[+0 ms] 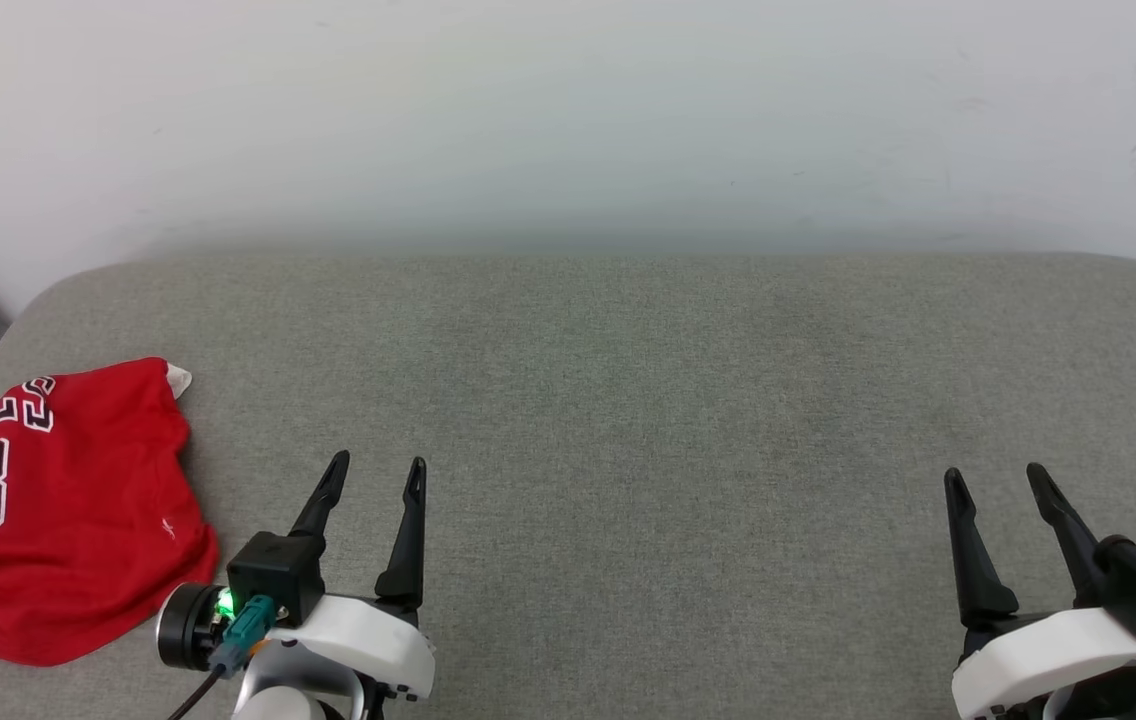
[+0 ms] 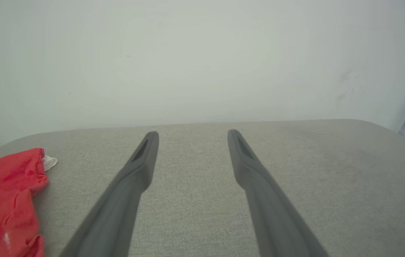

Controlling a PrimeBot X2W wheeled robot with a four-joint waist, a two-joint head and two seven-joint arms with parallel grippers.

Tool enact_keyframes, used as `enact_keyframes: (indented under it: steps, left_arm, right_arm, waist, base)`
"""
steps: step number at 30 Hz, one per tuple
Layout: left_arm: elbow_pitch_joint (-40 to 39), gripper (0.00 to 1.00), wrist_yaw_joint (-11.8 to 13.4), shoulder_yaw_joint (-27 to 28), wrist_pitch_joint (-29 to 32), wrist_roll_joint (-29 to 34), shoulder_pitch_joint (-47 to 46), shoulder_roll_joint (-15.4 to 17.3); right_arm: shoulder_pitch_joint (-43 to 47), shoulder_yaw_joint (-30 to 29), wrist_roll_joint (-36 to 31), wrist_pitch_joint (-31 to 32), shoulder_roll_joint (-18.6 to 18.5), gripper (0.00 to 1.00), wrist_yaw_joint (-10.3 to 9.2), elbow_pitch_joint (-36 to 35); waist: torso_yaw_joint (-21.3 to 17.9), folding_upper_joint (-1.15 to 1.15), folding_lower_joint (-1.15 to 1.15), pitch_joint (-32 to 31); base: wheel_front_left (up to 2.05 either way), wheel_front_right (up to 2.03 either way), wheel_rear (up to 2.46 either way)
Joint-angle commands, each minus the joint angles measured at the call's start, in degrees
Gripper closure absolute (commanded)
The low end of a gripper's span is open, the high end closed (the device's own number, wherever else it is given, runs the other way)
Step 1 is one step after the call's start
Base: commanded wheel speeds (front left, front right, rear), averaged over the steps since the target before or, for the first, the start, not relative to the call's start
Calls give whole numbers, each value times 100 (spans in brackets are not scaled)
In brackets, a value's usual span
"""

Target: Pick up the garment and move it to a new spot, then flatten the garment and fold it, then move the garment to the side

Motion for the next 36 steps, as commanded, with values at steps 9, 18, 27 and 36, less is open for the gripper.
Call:
enact_keyframes:
  steps: [9,18,27,36]
  left_arm:
    - [73,0,-27,1,-132,313,-66,-23]
    - [154,0,-66,38,-173,384,-53,-87]
    - [221,0,-74,163,-173,220,-86,-127]
    - [193,0,37,362,-173,224,-125,-143]
  right_arm:
    - [64,11,-322,-100,11,0,-2,-53]
    - [45,6,-363,-153,11,0,-2,9]
    - [51,-21,-321,-142,11,0,-2,62]
    - [5,89,-337,-108,11,0,-2,-23]
  waist:
    - [6,0,0,3]
    - [18,0,0,14]
    - [165,0,0,8]
    - [891,0,0,68]
  base:
    - [0,0,0]
    - [0,0,0]
    - [0,0,0]
    - [0,0,0]
